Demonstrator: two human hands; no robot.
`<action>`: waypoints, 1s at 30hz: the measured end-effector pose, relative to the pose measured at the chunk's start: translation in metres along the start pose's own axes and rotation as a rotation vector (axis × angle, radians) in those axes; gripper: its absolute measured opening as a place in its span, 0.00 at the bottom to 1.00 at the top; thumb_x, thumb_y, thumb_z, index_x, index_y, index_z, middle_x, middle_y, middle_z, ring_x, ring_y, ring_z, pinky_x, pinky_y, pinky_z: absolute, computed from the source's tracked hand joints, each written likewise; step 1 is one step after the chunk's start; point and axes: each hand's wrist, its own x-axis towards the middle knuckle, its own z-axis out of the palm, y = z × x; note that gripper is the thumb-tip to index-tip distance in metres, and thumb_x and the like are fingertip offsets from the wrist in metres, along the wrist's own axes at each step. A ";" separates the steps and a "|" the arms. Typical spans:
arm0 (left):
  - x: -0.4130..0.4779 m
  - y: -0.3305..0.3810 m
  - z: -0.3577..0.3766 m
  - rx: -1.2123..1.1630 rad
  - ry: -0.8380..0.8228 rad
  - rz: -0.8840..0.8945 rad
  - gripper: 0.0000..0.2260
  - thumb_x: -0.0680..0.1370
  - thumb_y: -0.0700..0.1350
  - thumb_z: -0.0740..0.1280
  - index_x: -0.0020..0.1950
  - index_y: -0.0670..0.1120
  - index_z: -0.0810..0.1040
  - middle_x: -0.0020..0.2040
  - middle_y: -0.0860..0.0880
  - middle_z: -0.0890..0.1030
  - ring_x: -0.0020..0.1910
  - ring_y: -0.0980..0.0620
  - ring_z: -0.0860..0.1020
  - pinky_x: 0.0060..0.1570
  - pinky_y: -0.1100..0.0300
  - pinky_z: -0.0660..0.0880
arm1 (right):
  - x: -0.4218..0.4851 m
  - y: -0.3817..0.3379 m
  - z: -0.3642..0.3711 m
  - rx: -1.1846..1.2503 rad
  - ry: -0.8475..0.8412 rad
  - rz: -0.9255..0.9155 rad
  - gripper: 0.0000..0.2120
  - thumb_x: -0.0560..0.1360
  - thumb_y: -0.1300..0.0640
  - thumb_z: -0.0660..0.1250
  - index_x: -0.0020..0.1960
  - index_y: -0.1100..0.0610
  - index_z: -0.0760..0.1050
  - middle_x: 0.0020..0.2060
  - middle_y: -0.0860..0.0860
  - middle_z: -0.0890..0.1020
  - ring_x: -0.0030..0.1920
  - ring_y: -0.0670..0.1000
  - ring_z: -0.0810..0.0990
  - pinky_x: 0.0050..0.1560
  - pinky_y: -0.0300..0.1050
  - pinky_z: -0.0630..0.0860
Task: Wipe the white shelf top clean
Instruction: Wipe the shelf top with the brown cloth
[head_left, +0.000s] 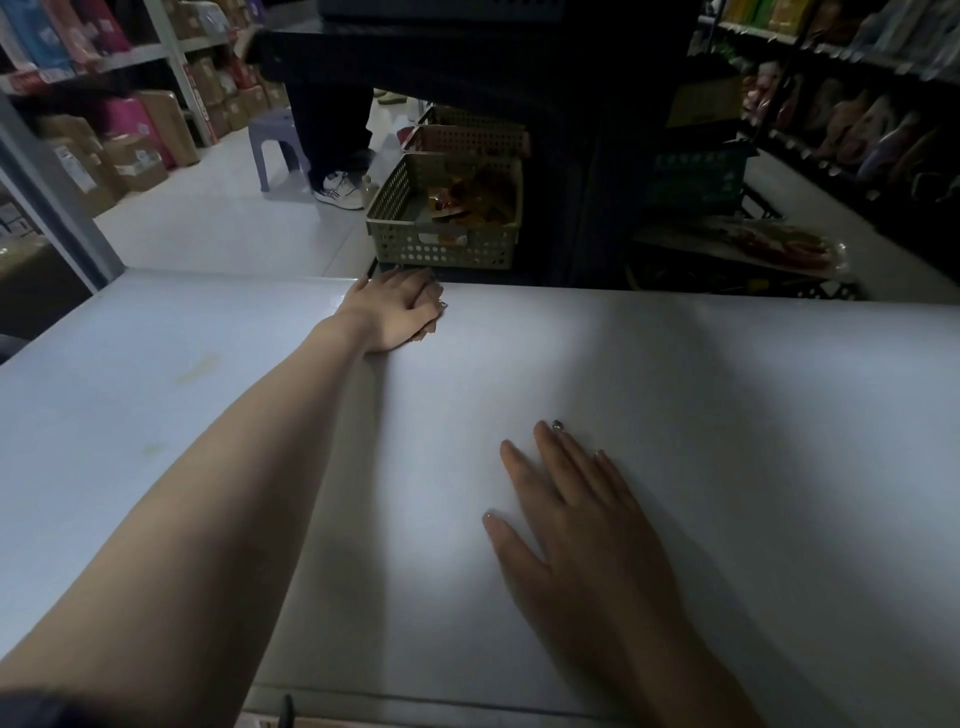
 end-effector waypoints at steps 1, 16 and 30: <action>-0.001 -0.001 0.001 0.005 0.006 0.006 0.21 0.80 0.54 0.53 0.72 0.48 0.62 0.72 0.48 0.65 0.71 0.49 0.60 0.67 0.51 0.55 | 0.000 0.000 0.000 0.004 0.006 -0.001 0.26 0.72 0.41 0.54 0.65 0.51 0.73 0.65 0.56 0.74 0.67 0.53 0.71 0.65 0.49 0.57; -0.061 0.004 0.006 0.007 -0.012 0.017 0.33 0.72 0.61 0.45 0.76 0.50 0.54 0.76 0.51 0.55 0.75 0.53 0.50 0.70 0.51 0.47 | -0.002 0.001 -0.008 0.086 -0.021 -0.052 0.30 0.74 0.39 0.47 0.72 0.49 0.64 0.73 0.54 0.63 0.73 0.52 0.59 0.69 0.43 0.42; -0.159 0.011 0.012 0.061 0.021 0.080 0.38 0.68 0.66 0.37 0.76 0.52 0.50 0.76 0.55 0.54 0.75 0.56 0.47 0.69 0.57 0.47 | -0.002 -0.001 -0.018 0.023 -0.125 -0.059 0.39 0.66 0.35 0.30 0.76 0.43 0.45 0.76 0.47 0.44 0.75 0.46 0.40 0.66 0.40 0.31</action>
